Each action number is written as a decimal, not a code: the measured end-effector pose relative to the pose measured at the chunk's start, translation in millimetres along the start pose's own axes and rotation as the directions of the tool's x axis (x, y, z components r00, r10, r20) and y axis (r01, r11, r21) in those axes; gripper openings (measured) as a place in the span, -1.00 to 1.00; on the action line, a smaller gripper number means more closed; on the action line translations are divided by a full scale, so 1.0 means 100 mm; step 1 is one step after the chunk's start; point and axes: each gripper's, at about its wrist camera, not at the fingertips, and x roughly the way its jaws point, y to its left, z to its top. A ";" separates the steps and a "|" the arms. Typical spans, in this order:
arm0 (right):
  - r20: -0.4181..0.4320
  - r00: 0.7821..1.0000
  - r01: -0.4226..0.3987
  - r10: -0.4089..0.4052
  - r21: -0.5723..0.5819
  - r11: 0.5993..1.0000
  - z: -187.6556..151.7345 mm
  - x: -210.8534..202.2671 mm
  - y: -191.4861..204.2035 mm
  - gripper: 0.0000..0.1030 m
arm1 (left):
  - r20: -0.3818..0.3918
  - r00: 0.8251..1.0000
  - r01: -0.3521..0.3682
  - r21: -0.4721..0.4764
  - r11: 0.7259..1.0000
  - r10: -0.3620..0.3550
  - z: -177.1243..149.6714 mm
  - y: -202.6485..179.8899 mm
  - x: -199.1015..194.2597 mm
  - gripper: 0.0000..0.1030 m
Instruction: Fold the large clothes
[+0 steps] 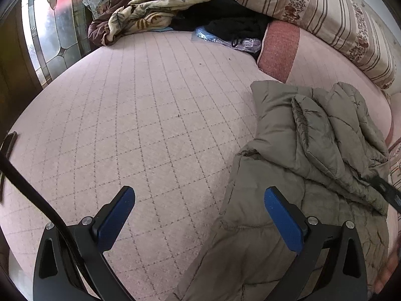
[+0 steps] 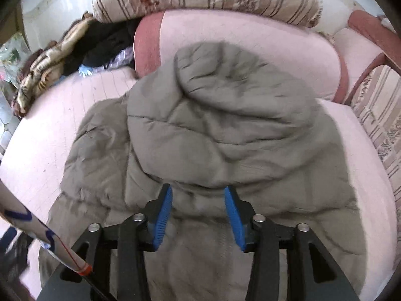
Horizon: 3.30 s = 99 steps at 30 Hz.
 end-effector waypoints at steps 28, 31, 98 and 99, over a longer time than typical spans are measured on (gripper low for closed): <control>-0.070 0.994 -0.035 0.086 0.533 0.846 -2.21 -0.93 -3.31 0.36 | -0.166 0.952 0.252 -0.052 0.966 -0.257 -0.82 0.55 -0.67 0.77; -0.063 0.990 -0.068 0.126 0.569 0.819 -2.34 -0.83 -3.42 0.36 | -0.200 0.944 0.250 -0.088 0.964 -0.263 -0.84 0.56 -0.56 0.77; 0.030 0.766 -0.508 0.642 0.639 0.577 -2.85 -0.68 -2.35 0.28 | -0.348 0.853 0.389 -0.074 0.918 -0.389 -1.60 -0.03 -0.60 0.09; 0.021 0.774 -0.498 0.633 0.638 0.587 -2.85 -0.69 -2.35 0.12 | -0.353 0.860 0.370 -0.065 0.927 -0.368 -1.60 -0.03 -0.61 -0.14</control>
